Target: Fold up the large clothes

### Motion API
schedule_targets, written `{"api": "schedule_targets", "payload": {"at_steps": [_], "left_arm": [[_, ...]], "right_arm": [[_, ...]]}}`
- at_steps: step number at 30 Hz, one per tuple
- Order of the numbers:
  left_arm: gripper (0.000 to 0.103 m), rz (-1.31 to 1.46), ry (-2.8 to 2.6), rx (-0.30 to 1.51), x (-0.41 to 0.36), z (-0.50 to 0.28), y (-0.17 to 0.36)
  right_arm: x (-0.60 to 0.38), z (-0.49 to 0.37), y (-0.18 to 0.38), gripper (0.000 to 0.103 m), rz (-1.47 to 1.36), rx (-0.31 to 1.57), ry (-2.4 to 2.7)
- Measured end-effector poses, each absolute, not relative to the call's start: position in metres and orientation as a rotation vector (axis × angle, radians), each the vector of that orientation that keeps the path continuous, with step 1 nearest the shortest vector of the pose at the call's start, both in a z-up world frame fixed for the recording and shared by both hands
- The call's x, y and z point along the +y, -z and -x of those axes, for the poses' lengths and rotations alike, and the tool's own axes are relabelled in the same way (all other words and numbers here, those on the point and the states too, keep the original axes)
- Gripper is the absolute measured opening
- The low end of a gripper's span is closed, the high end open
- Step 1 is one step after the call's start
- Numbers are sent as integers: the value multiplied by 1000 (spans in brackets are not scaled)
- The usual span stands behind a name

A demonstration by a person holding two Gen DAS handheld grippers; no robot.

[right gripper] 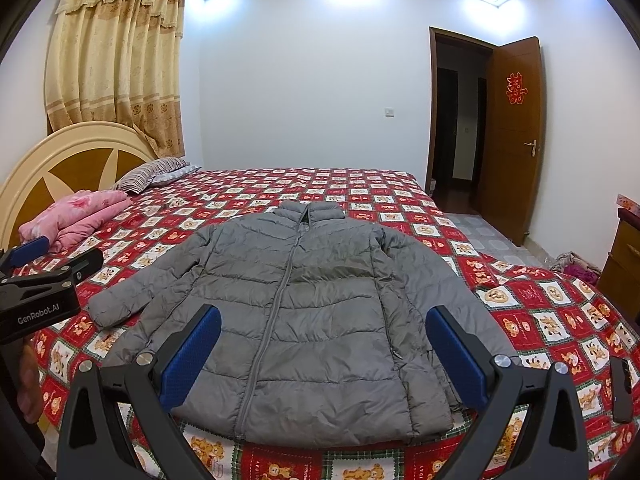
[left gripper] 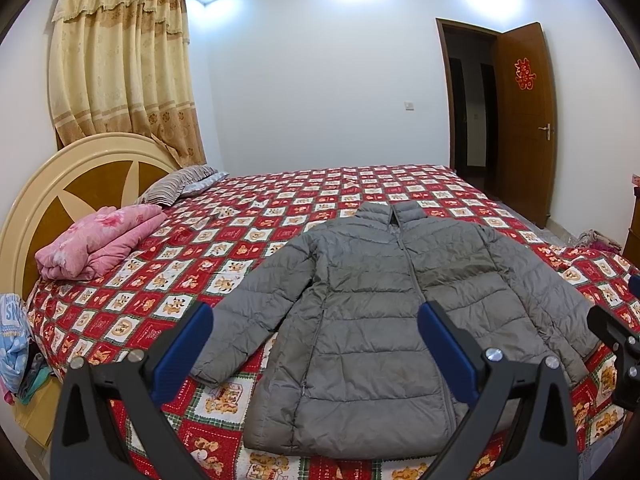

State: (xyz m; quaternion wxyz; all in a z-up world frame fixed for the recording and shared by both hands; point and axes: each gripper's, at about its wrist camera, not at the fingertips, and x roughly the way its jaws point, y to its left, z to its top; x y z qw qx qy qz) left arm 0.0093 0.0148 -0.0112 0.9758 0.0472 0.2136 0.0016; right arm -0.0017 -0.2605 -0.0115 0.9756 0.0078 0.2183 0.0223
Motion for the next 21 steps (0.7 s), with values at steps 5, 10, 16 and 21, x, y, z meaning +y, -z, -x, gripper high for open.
{"api": "schedule_targets", "payload": {"at_steps": [5, 10, 16, 21], "left_arm": [[103, -95, -3, 432, 15, -9, 11], [103, -94, -2, 432, 16, -10, 12], [103, -100, 0, 444, 15, -12, 20], [103, -104, 1, 456, 10, -15, 23]], "right_arm": [[-260, 2, 12, 102, -16, 444, -46], [-258, 1, 14, 102, -12, 452, -50], [-259, -1, 15, 102, -10, 455, -48], [-263, -5, 18, 102, -16, 466, -42]]}}
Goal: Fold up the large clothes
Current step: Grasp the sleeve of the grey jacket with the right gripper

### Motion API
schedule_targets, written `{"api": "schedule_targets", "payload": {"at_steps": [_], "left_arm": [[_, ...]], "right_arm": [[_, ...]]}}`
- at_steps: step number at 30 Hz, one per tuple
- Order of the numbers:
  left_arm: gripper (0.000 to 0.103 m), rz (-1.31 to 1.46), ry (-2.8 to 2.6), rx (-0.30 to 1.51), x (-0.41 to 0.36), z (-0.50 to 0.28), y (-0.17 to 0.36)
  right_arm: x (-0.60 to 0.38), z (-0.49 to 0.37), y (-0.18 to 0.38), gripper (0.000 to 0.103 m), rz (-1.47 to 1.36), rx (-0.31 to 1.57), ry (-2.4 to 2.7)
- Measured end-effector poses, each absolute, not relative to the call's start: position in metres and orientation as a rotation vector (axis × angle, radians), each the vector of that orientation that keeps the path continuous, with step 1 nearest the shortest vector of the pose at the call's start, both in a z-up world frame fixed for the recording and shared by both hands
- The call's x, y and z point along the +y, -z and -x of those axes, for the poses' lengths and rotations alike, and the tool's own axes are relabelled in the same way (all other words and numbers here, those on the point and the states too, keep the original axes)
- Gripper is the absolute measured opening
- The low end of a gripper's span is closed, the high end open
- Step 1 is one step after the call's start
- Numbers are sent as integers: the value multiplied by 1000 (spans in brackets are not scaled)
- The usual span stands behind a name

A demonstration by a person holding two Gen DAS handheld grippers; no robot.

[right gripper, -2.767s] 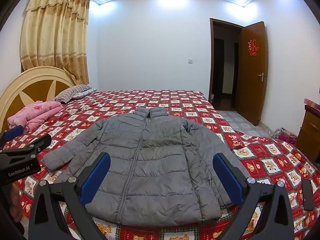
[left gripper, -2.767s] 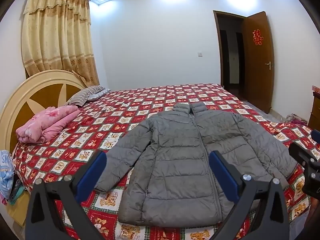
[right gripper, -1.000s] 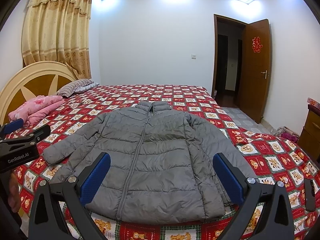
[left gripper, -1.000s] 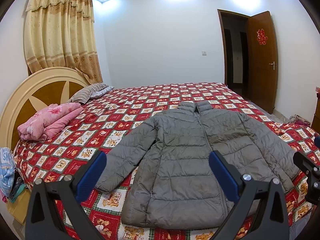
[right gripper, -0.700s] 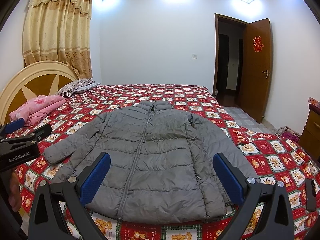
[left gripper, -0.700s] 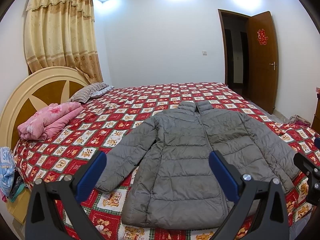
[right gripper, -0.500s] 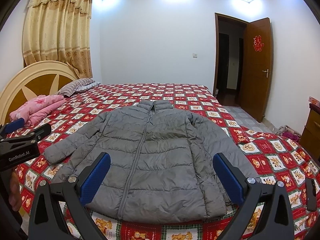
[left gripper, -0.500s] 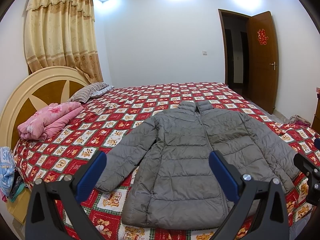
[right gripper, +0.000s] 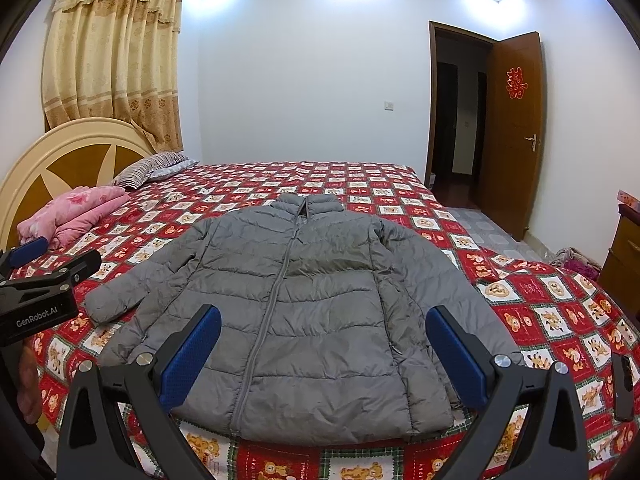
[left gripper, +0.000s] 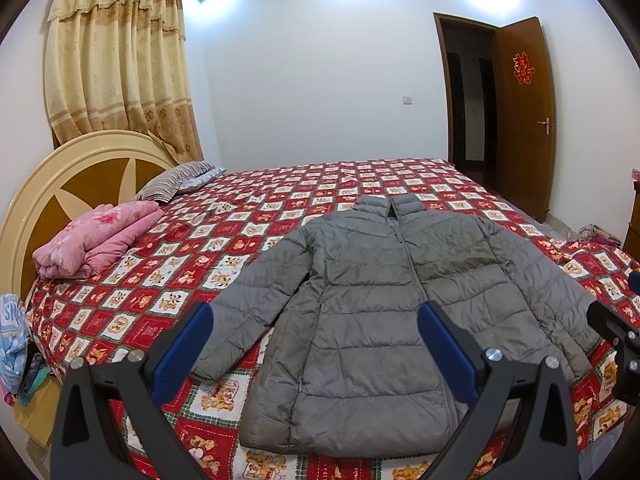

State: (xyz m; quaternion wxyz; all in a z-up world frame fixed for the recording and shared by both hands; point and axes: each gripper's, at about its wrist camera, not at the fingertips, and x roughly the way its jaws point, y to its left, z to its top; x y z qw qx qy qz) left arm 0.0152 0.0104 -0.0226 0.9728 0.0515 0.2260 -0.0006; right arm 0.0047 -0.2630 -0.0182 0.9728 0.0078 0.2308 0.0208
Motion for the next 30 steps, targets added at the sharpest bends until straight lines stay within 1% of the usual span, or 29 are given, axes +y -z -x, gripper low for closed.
{"api": "schedule_targets", "payload": {"at_steps": [8, 12, 17, 22, 23, 24, 26, 29, 30], "left_arm": [[103, -110, -16, 506, 14, -46, 42], [103, -147, -32, 510, 9, -71, 50], [103, -167, -74, 528, 10, -113, 65], [103, -188, -118, 575, 11, -157, 90], [103, -194, -128, 589, 10, -165, 95], [103, -196, -131, 598, 11, -171, 98], [103, -201, -134, 619, 10, -180, 106], [103, -212, -135, 655, 4, -190, 119], [103, -216, -134, 671, 3, -193, 123]], "right_arm": [[-277, -30, 42, 102, -14, 530, -5], [-304, -49, 58, 102, -24, 572, 57], [-377, -71, 83, 102, -168, 628, 156], [-461, -87, 120, 102, -331, 698, 332], [-470, -92, 128, 100, -341, 716, 350], [-476, -95, 133, 93, -347, 736, 358], [-482, -105, 144, 83, -352, 775, 345], [-478, -120, 160, 79, -341, 839, 312], [-476, -121, 160, 67, -314, 823, 324]]}}
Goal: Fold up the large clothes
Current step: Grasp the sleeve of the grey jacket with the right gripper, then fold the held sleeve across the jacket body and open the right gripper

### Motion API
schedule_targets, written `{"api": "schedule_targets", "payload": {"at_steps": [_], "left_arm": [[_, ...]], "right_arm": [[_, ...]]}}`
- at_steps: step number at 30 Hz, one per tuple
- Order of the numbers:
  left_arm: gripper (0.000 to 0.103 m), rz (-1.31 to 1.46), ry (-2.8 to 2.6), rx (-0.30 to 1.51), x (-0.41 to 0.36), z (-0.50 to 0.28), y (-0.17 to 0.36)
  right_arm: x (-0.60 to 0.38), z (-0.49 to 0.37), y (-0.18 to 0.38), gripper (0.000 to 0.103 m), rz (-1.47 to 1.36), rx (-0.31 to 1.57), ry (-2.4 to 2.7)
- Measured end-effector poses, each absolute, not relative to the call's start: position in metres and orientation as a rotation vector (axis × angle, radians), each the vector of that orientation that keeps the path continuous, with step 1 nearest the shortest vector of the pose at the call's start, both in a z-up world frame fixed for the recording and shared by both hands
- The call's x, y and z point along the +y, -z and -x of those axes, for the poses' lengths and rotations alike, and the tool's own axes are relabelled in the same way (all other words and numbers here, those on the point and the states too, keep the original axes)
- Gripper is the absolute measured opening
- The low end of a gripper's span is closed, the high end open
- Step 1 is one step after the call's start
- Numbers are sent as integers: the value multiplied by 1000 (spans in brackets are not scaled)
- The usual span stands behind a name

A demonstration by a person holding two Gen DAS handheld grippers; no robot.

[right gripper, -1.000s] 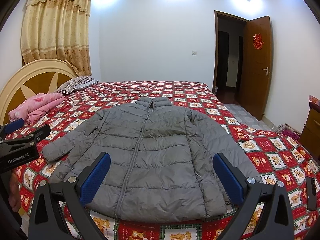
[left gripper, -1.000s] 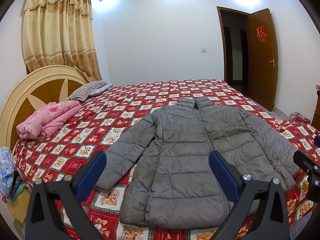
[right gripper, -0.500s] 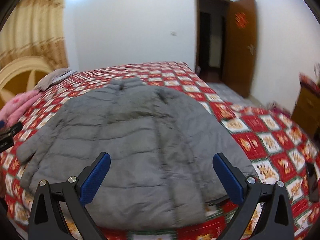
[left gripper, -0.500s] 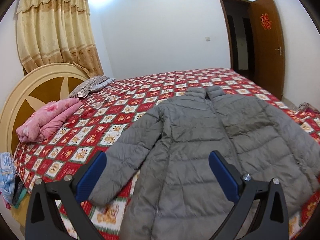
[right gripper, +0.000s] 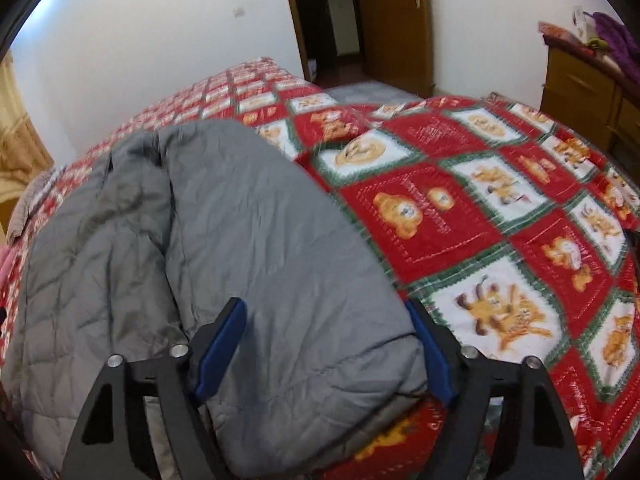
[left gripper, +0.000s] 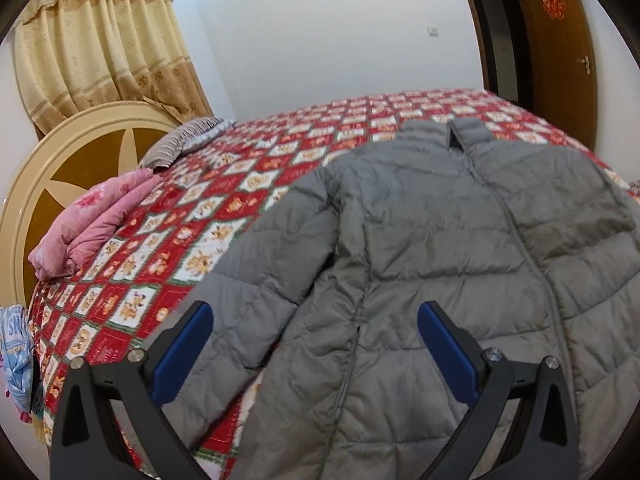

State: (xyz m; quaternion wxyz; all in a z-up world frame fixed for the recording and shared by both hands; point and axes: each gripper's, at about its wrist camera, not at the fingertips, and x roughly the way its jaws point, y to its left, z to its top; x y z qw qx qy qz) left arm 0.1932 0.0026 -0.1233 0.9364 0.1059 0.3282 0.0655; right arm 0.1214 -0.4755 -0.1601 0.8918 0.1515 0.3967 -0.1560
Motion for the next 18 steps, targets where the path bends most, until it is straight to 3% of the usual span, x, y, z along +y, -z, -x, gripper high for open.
{"api": "schedule_targets", "payload": {"at_steps": [3, 5, 9, 18], "left_arm": [[103, -218, -132, 692, 3, -195, 130], [103, -220, -132, 696, 4, -195, 131], [103, -208, -139, 682, 12, -201, 123], [103, -197, -227, 638, 67, -222, 101]], "right_arm": [[-466, -128, 161, 26, -249, 826, 294], [-469, -130, 160, 20, -248, 838, 266], [-479, -129, 151, 12, -228, 823, 282], [-521, -142, 66, 10, -94, 678, 456]]}}
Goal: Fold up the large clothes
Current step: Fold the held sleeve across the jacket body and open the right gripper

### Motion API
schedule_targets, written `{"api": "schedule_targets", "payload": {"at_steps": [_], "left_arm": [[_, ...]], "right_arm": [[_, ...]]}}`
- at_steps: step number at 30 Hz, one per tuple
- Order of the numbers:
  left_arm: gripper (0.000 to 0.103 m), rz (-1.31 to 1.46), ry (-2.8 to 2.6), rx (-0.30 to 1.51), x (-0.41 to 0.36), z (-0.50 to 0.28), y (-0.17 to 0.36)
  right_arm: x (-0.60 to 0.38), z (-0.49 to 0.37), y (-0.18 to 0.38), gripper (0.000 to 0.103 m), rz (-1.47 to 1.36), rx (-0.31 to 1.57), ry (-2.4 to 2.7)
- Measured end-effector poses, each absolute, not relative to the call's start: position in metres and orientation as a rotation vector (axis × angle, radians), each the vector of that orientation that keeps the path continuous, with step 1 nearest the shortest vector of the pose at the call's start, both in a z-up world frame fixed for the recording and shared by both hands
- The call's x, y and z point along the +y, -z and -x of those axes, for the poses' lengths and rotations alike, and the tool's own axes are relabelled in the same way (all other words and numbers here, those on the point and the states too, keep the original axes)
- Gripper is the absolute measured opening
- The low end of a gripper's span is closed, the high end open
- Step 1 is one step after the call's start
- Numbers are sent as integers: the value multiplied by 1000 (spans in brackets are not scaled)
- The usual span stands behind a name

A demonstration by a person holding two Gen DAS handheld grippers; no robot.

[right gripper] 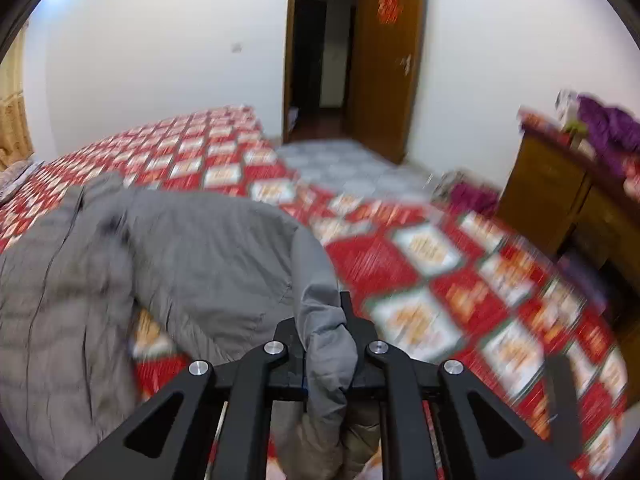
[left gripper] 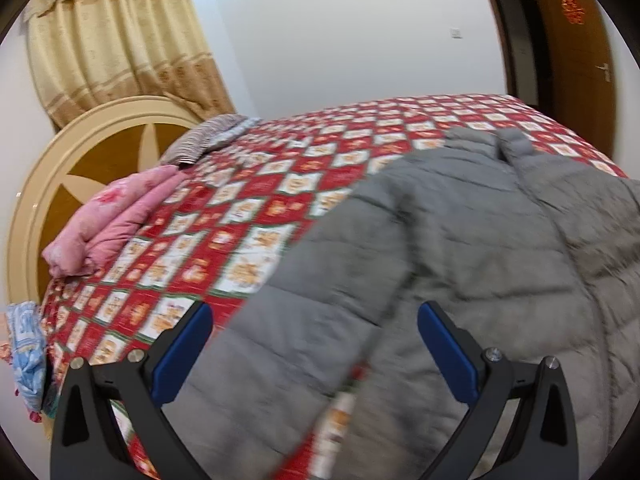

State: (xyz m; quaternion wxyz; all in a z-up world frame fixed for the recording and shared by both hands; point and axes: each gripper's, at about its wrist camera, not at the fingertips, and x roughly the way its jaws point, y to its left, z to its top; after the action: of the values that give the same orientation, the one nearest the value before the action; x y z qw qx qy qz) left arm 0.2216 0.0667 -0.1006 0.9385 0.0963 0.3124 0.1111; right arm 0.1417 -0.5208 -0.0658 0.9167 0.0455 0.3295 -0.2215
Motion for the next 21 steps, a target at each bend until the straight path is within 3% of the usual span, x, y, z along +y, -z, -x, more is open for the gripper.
{"api": "schedule_targets", "payload": {"at_steps": [6, 11, 21], "left_arm": [[103, -194, -327, 643, 111, -243, 102], [103, -185, -363, 654, 135, -254, 107], [103, -183, -354, 679, 159, -255, 114]], "right_arm": [[-489, -168, -18, 9, 25, 526, 432], [-390, -196, -63, 9, 155, 464, 269], [-181, -261, -20, 9, 352, 505, -32]]}}
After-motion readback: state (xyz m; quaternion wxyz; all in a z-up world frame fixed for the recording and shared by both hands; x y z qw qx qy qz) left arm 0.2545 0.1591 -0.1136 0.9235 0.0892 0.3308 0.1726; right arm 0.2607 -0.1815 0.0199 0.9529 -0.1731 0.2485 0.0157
